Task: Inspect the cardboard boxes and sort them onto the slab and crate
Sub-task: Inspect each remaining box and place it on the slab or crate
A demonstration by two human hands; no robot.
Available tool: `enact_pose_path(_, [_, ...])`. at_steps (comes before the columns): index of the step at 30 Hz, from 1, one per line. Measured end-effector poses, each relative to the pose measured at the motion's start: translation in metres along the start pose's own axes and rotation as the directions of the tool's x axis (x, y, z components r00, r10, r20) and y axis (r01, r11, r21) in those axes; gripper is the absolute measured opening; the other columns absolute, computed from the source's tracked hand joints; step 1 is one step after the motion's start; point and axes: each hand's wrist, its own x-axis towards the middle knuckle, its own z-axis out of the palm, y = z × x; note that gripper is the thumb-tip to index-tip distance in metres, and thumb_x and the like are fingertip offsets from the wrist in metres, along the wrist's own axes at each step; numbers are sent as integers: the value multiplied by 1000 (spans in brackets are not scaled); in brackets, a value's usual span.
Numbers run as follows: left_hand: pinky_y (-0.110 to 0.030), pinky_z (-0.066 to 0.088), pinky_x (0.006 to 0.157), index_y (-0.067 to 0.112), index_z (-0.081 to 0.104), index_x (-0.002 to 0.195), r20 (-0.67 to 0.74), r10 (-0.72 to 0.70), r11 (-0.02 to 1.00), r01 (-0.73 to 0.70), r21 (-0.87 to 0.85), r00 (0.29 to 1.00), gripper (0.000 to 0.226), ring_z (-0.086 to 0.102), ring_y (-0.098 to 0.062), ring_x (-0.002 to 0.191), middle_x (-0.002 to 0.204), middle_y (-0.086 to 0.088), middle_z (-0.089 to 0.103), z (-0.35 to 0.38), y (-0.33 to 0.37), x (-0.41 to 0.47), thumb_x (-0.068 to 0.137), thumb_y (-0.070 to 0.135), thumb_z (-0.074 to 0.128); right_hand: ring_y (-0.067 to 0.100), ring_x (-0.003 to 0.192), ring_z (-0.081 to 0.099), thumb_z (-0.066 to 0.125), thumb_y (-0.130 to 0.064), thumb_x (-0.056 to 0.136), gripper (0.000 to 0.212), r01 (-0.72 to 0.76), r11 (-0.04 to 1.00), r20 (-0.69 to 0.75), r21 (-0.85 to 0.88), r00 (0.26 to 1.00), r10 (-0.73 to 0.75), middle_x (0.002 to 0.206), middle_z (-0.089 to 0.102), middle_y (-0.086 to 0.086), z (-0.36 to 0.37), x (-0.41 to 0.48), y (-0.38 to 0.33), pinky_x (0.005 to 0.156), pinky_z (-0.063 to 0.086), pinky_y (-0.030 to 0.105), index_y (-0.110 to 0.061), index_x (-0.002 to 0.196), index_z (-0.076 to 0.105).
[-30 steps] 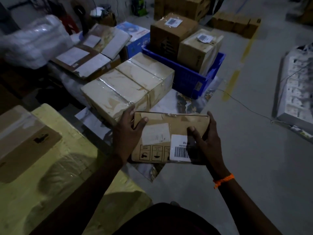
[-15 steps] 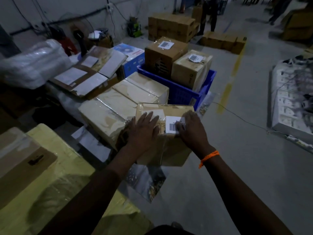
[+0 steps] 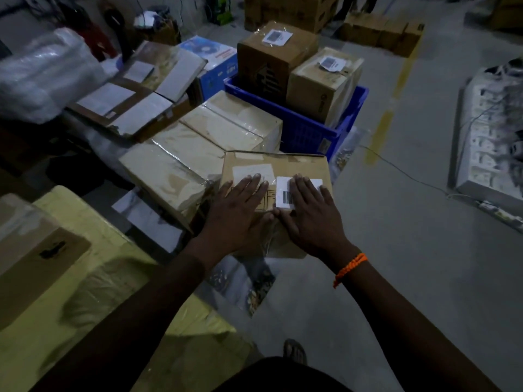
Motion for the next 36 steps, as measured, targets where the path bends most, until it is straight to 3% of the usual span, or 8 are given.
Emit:
enact_pose_path(9, [-56,15,123,23,50,148,-227,-61,990,30,-138,972,54,22,-33,153,162,-13,34,9,4,-27,100,48,51,27,158,16,44,-50,99,69,61,995,-234,77,971,-41,169,27,7,17,-39,14,126,22,55,-19,160,34])
enact_pose_path(13, [-42,2,126,21,48,149,-311,-42,985,-12,-170,949,51,24,-37,151,162,-13,33,17,5,-56,100,34,55,27,158,19,60,-31,97,66,158,978,-352,137,931,-101,168,30,8,26,-71,28,123,24,52,-17,158,39])
enact_pose_path(21, [-33,-3,126,21,49,148,-224,-37,975,-14,-223,974,48,26,-32,151,160,-9,38,13,1,-52,102,35,45,29,155,26,74,-21,92,74,121,972,-264,204,962,-65,165,34,7,18,-70,30,116,38,60,-21,158,40])
enact_pose_path(24, [-45,13,125,24,47,148,-231,-91,935,3,-355,969,46,20,-29,153,161,-9,34,6,3,-45,103,32,47,25,155,22,77,-12,88,79,101,934,-260,343,966,-9,166,32,6,12,-64,30,115,39,49,-24,157,41])
enact_pose_path(27, [-47,31,118,24,36,153,-236,-370,813,190,-550,899,63,22,-29,152,164,-9,23,10,7,-53,97,22,64,21,152,28,78,-13,88,83,13,842,-299,539,938,177,165,31,11,20,-70,32,118,36,38,-20,158,34])
enact_pose_path(29, [-50,44,110,32,30,153,-72,-592,554,341,-760,802,76,39,-25,145,158,-5,35,17,10,-66,91,17,71,13,144,35,80,-16,89,85,-198,621,-101,758,905,412,163,36,6,30,-77,33,117,42,44,-20,159,31])
enact_pose_path(32, [-52,50,105,48,35,145,125,-511,420,375,-827,850,75,52,-14,135,145,8,55,34,13,-80,86,21,72,15,141,42,80,-16,89,82,-364,458,192,811,905,379,155,44,-10,48,-86,30,115,42,50,-35,155,34])
enact_pose_path(36, [-52,52,103,54,40,139,136,-519,383,372,-845,844,67,56,-13,130,138,10,60,31,21,-86,90,19,70,9,133,45,79,-13,90,75,-326,398,158,858,903,400,143,48,-19,55,-92,22,116,42,50,-36,150,41])
